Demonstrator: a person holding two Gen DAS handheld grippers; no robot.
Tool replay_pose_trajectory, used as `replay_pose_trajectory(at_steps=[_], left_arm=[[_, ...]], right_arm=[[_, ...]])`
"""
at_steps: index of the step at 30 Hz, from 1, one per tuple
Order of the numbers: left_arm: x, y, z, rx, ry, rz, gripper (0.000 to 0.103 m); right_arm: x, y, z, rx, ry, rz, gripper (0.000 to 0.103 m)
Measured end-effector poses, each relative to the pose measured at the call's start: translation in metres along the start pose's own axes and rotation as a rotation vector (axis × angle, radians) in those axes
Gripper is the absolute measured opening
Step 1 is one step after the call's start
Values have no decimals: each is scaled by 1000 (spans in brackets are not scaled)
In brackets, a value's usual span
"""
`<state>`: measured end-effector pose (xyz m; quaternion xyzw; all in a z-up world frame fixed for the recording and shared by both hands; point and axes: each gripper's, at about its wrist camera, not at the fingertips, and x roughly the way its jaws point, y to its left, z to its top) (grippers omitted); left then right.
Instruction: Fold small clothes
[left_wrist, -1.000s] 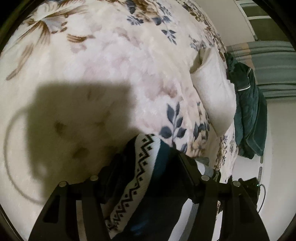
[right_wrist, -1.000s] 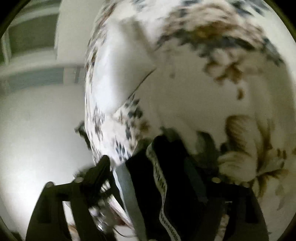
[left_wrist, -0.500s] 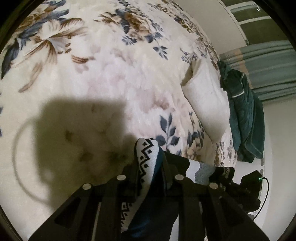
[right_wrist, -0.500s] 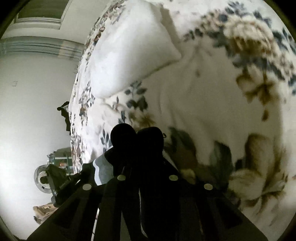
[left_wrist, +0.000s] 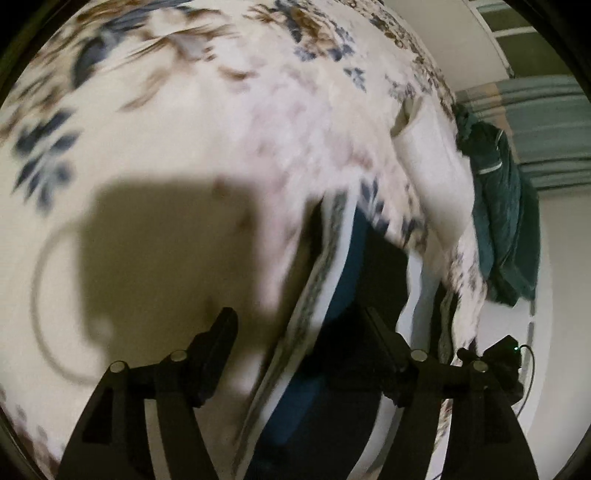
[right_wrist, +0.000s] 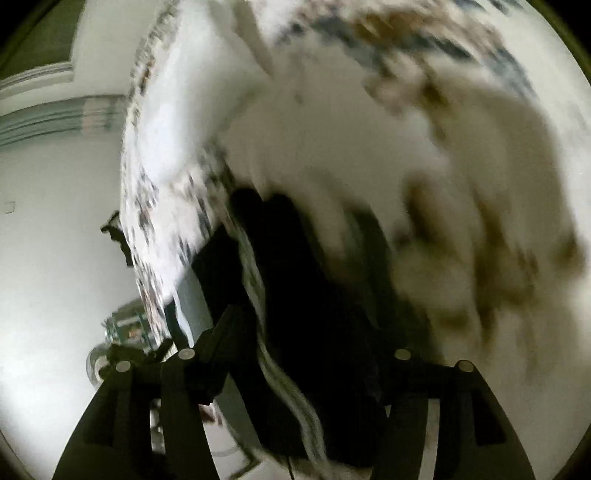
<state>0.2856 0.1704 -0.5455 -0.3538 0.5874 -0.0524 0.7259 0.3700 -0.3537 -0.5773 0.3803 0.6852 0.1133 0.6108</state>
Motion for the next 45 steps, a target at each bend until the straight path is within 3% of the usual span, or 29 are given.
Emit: replay_pose_trajectory(at_steps=[4,5,6,8,11,13,15,17,18,19,21,26,27,28,29,31,32,33,37,39,41,42,43,45], left_arm=[[0,-4,-39,56,31,103,66],[2,-5,-48,60,42,125,66],[4,-5,-57,59,49,137,66],[8,-8,-70,63,55,166,66],[11,-10,-80,47,46,170,66],[15,-12,-80,39,50,160,66],[16,-14,-77,36,52,167,66],[12,-17,-69,39,44,160,66],[9,-19,-63,46,26,157,66],[6,-19,-57,52,11,153,66],[7,-19,-36,51,-16,126,66],[40,-25,28,38,-2,24,66],[45,-28,38,42,-14,8,59],[48,-32,44,55,-33,-5,43],[50,-36,50,69,-41,-30,18],[53,-45,57,96,-38,-18,18],[52,-48,58,113,-47,-17,18],[51,-47,58,117,-48,-15,18],[46,-35,56,81,-51,-41,18],[46,-35,55,65,-38,-44,20],[43,-33,53,38,-9,-50,24],[39,-31,52,27,-3,-52,30],[34,-29,49,16,2,-49,35],[20,-22,37,-7,-2,-65,58]], right_arm=[[10,-19,-43,5,66,-13,58],[12,-19,-50,-7,55,-10,47],[13,-17,-58,-22,42,-32,11],[9,-16,-70,-7,8,-42,7],[-15,-17,-78,10,-117,-106,5],[-10,-27,-76,26,-74,-142,6],[8,-30,-72,6,33,-184,6],[8,-23,-62,-11,54,-198,14],[2,-17,-55,-19,36,-202,24],[-5,-13,-48,-23,7,-199,40],[-21,-3,-29,-33,-87,-155,57],[-17,18,34,-67,-177,-71,57],[-11,21,47,-64,-179,-54,57],[-4,26,56,-65,-174,-51,57],[5,29,67,-70,-158,-45,57],[23,40,77,-87,-134,-19,56],[28,43,81,-98,-125,-7,49],[29,42,86,-111,-123,-43,15],[30,38,91,-85,-186,-77,9],[32,39,91,-89,-175,-87,9],[31,40,89,-79,-127,-64,12],[28,38,85,-66,-107,-53,21],[24,36,81,-57,-90,-45,41],[8,30,62,-43,-74,-25,60]])
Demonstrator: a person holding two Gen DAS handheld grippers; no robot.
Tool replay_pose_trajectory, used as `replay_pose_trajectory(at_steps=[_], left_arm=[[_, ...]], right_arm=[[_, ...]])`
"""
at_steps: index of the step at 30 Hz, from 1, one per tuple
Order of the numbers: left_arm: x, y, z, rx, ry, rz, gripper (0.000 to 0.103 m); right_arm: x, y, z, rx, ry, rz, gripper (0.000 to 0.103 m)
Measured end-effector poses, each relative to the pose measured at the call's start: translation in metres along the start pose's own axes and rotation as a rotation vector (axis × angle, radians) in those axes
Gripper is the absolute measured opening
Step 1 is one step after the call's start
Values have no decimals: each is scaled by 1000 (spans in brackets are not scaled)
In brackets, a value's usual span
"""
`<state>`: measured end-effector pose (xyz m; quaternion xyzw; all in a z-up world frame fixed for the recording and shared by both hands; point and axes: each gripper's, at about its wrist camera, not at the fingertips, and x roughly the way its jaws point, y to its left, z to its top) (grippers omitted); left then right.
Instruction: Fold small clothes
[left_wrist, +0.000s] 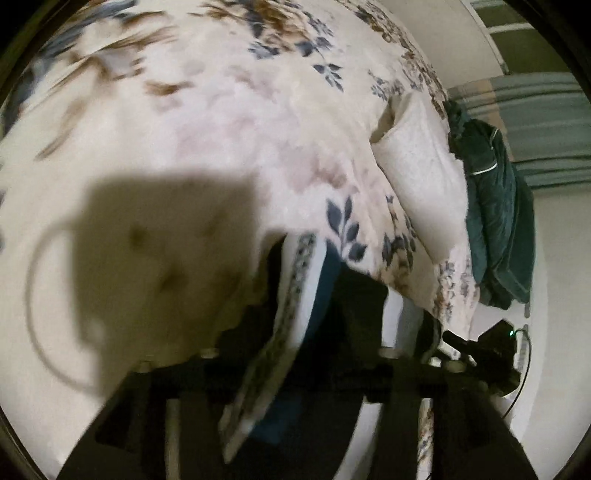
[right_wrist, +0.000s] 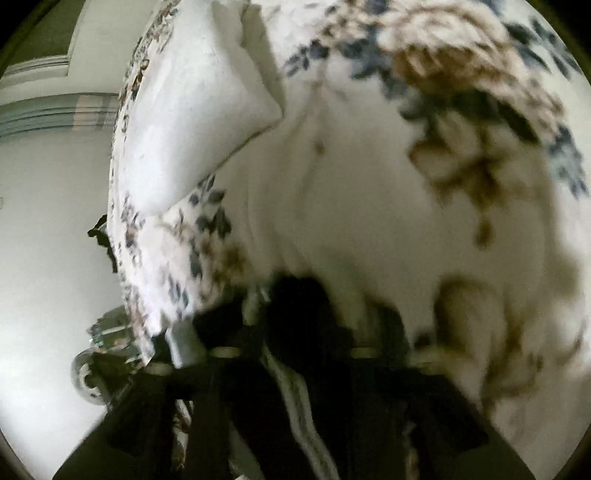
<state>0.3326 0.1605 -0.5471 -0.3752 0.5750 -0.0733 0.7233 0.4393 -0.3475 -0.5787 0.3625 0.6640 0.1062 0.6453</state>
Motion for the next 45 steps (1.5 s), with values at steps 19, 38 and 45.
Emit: replay_pose_trajectory(at_steps=[19,38,45], left_arm=[[-22,38,-104,-94,89,41,62],[36,37,-38,-39,120,-283,67],[46,17,-33,2,122,-295,74]], right_arm=[[-13,-60,-150,106,100,-57,12],[105,-36,-64,-88,335,350,89],[109,-30,-78,-114,347,384,88]])
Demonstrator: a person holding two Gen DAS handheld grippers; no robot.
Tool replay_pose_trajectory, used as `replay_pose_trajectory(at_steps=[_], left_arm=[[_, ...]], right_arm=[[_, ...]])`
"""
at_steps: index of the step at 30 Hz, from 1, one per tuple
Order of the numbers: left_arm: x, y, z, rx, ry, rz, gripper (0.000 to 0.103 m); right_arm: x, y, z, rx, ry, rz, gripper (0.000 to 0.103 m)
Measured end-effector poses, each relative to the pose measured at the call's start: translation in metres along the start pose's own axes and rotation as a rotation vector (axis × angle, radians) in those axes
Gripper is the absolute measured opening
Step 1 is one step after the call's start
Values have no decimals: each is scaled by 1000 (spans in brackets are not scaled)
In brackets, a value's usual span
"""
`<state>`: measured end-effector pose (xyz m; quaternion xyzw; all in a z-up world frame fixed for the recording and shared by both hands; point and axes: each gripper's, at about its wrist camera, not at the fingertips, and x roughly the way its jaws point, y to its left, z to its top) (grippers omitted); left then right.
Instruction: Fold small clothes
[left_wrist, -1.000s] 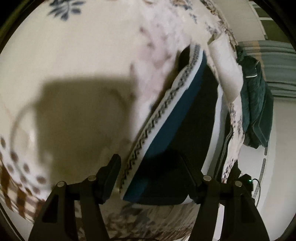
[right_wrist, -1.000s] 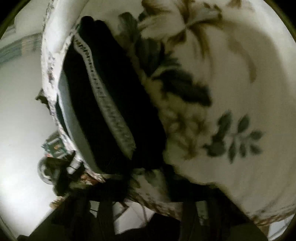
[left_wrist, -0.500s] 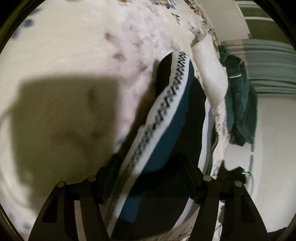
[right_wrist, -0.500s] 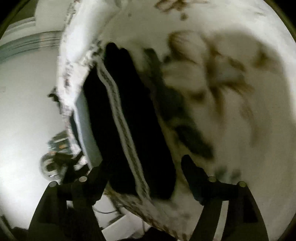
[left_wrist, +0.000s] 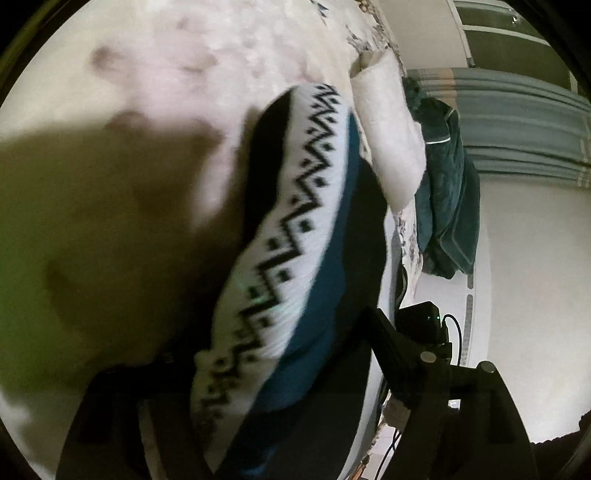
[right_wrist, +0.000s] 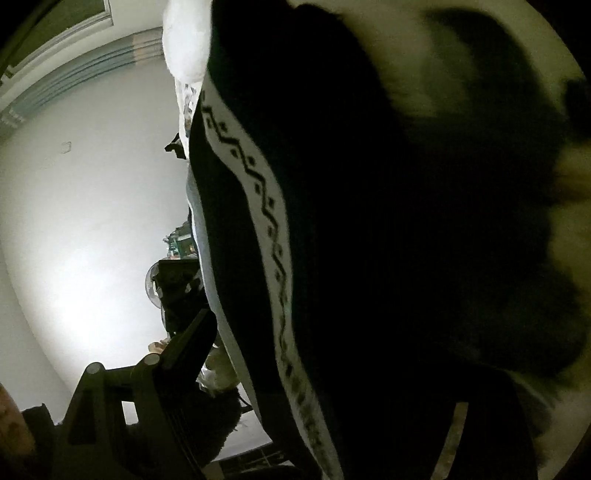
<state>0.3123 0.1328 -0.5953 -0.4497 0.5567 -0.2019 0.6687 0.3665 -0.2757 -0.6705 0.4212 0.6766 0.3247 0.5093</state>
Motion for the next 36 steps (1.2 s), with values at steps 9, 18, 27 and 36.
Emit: replay_pose_trajectory(at_steps=[9,18,27,36], left_arm=[[-12,-38,7,78,-44,64,21],[-15,-124,65,213,-14,71,21],[39,-200,194,304,-2,48,21],[117,-194,315,361,62,154,28]], right_arm=[[-4,37,-23,-77,-112,-71,30],[-55,93,-23,-93,-253,-33,27],[-133,142,75,-127,-417,-52,27],[-128,128,193,-102,-461,-137,27]])
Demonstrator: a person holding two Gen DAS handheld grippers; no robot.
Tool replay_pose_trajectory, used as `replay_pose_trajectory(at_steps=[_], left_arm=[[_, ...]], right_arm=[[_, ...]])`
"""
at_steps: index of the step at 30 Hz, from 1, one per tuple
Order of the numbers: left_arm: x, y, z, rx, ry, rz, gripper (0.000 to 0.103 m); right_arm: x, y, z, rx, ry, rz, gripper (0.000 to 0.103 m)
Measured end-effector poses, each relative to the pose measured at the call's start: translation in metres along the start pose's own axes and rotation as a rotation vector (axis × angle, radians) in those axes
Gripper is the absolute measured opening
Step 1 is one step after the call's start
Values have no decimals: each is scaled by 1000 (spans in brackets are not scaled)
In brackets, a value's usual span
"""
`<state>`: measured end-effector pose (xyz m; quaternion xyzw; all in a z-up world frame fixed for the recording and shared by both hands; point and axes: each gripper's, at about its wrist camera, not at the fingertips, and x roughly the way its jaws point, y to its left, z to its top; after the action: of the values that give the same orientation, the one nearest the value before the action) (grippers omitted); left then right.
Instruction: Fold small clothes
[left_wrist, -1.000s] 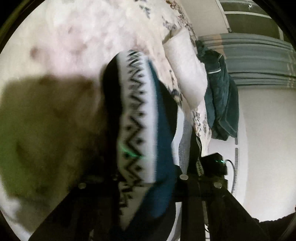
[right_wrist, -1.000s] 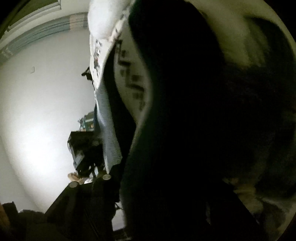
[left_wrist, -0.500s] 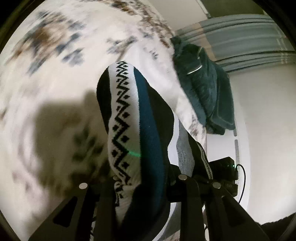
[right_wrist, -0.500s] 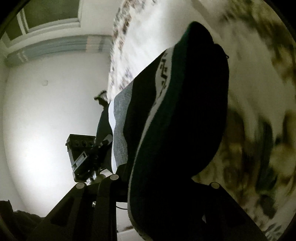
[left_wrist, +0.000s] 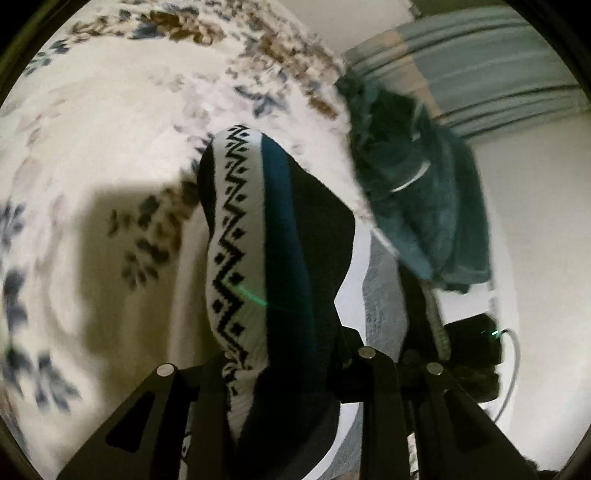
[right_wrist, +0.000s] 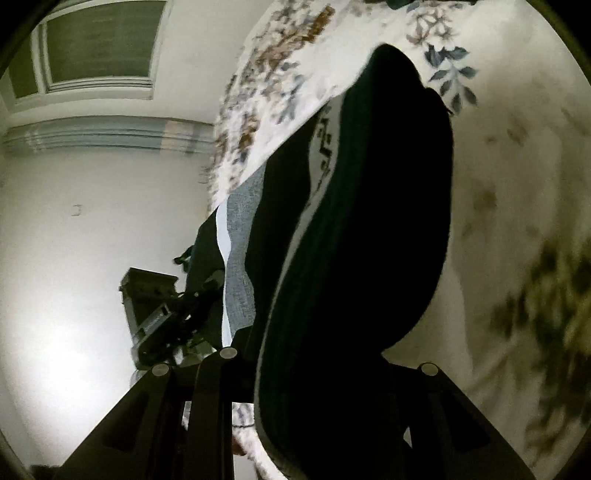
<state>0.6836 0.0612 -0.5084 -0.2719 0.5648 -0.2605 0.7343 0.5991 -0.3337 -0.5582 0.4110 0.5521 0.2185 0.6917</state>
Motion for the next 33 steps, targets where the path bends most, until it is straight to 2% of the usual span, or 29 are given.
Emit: replay_pose_trajectory(at_steps=[2,4,5,7,8,9,11,13,15,16,17,18,21,27,33], left_arm=[[16,9,9,0,51,45,30],[21,15,15,-19,82,60,43],[18,17,15,-27,79,78,51],[6,17,12,-28,49,120,57],[1,18,9,-28,37,166,69],[-6,18,7,-19,23,222,74],[-18,12,0,19,-28,307,75],[-32,-1,-11,76,-86,427,75],[-41,-11,-20,113,-127,517,75],[-43,-16,-26,126,-132,543,77],[-45,-23,-33,144,-130,576,91],[-46,-30,-41,155,-127,609,103],[-49,-55,-59,187,-130,677,103],[-85,-110,-103,187,-165,728,103],[-149,-182,-153,233,-222,731,103]], right_arm=[[7,-6,8,-3,5,-30,27],[11,-4,9,-3,14,-54,29],[8,-2,13,-1,18,-64,31],[-4,-2,7,-13,26,-128,43],[-9,-2,4,-21,27,-171,48],[-13,0,3,-36,24,-235,54],[-18,7,2,-85,10,-361,63],[-29,23,3,-169,-37,-536,63],[-44,35,-5,-197,-79,-709,64],[-50,40,-11,-194,-92,-749,77],[-50,46,-17,-189,-99,-790,88],[-53,52,-23,-190,-104,-841,103],[-53,78,-48,-214,-131,-947,103],[-97,159,-114,-254,-231,-1021,103],[-161,235,-166,-288,-314,-1007,103]])
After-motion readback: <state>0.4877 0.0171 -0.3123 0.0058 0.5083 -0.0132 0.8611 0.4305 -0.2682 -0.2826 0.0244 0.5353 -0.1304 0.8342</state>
